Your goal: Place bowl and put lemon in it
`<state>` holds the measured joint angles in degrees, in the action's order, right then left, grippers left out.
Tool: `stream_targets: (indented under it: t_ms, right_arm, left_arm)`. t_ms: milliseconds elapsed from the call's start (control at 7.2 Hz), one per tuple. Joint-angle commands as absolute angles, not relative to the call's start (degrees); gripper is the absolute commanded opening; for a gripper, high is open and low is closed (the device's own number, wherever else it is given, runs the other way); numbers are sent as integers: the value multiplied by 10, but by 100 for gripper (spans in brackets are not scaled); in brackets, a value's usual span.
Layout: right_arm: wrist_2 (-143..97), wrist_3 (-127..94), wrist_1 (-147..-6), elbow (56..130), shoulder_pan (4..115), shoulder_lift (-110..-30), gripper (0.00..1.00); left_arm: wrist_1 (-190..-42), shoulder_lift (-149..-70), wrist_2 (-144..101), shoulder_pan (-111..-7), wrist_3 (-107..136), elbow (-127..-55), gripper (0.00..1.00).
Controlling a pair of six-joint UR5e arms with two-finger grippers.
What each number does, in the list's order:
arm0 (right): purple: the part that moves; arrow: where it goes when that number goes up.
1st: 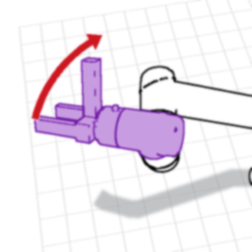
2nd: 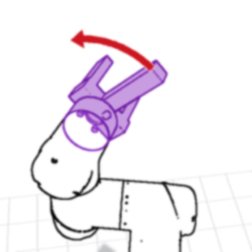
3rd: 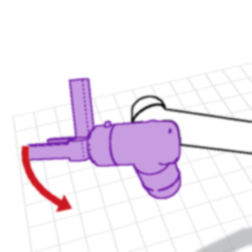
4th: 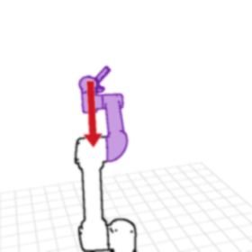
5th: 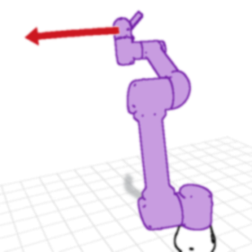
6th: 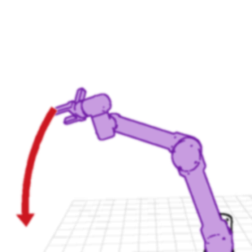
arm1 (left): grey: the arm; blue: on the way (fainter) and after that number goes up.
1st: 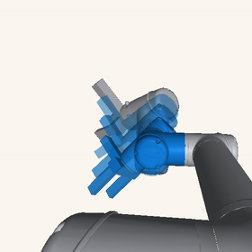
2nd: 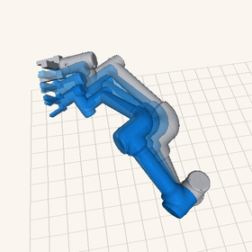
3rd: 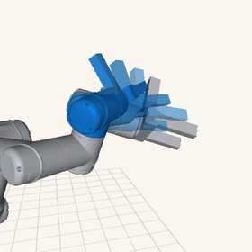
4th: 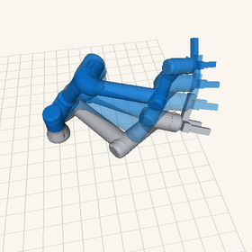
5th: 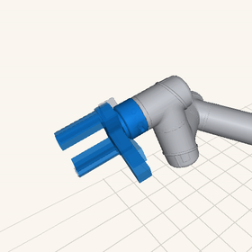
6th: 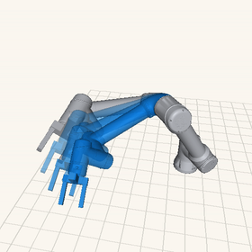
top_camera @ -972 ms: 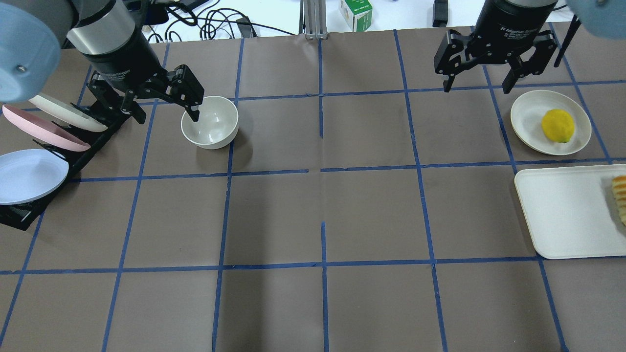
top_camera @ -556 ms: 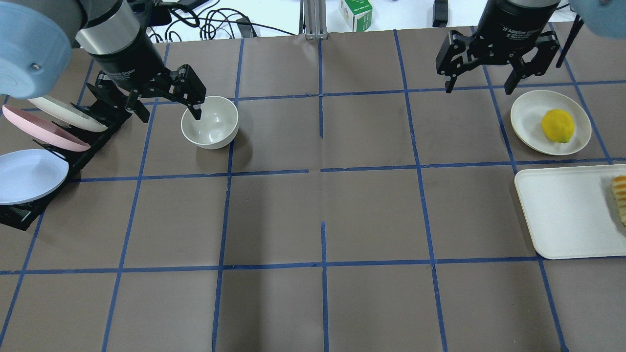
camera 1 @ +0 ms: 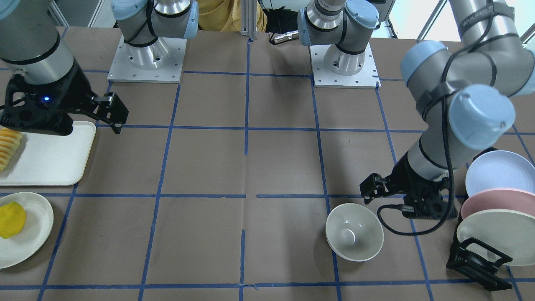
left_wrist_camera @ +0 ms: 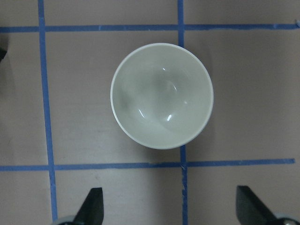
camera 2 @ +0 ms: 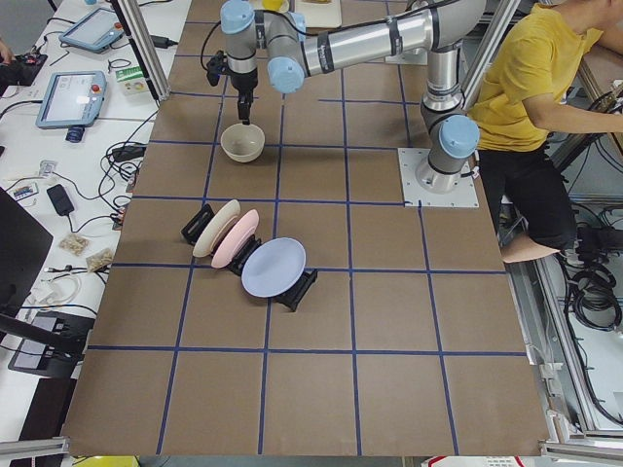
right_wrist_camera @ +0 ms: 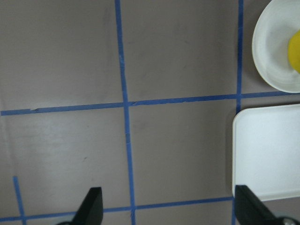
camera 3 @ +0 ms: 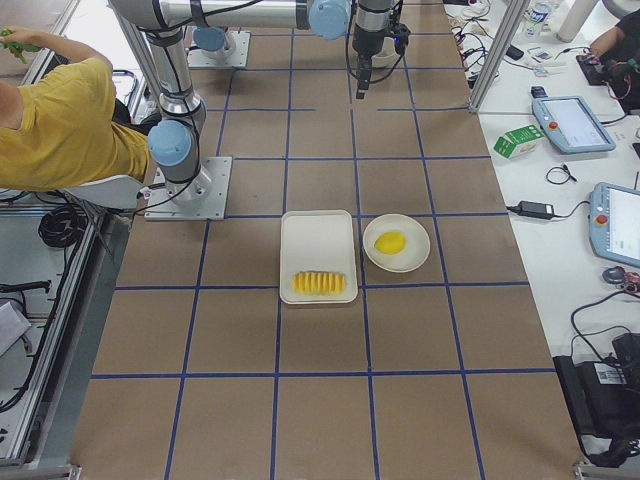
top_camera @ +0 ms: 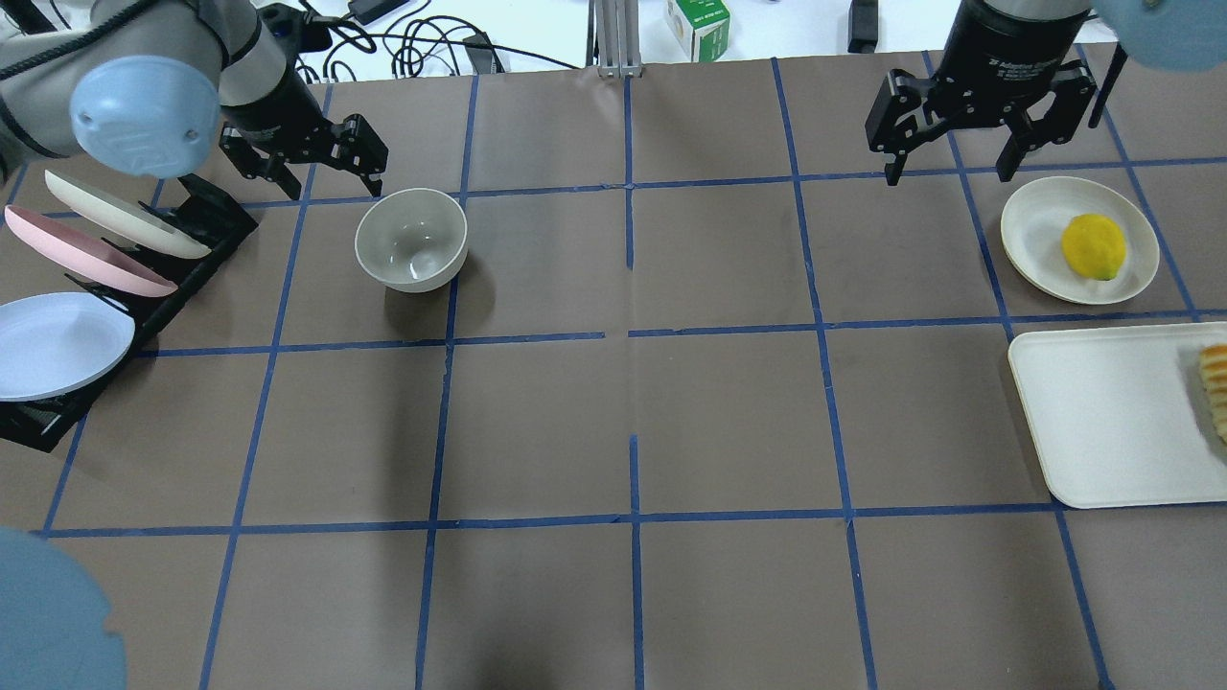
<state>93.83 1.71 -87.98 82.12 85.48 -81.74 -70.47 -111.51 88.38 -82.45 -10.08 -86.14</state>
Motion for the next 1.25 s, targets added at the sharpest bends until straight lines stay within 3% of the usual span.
stream_targets:
  t_ms: [0,417,694,1111]
  right_arm:
    - [948,105,-962,822,765,-755,100]
    - [938,279,-994,821,651,-672,100]
    - [944,343,-1124,822,626,-615,100]
    - [938,398,-1130,822,600,-567,100]
  left_arm:
    - [-606,-1211,884,-815,-121,-862,100]
    - [-576,-1251,882,-809,-112,-862,100]
    - [-598,-1250,878,-806,-105,-864,66]
    - [-608,-1251,876,-799,-105,-863,12]
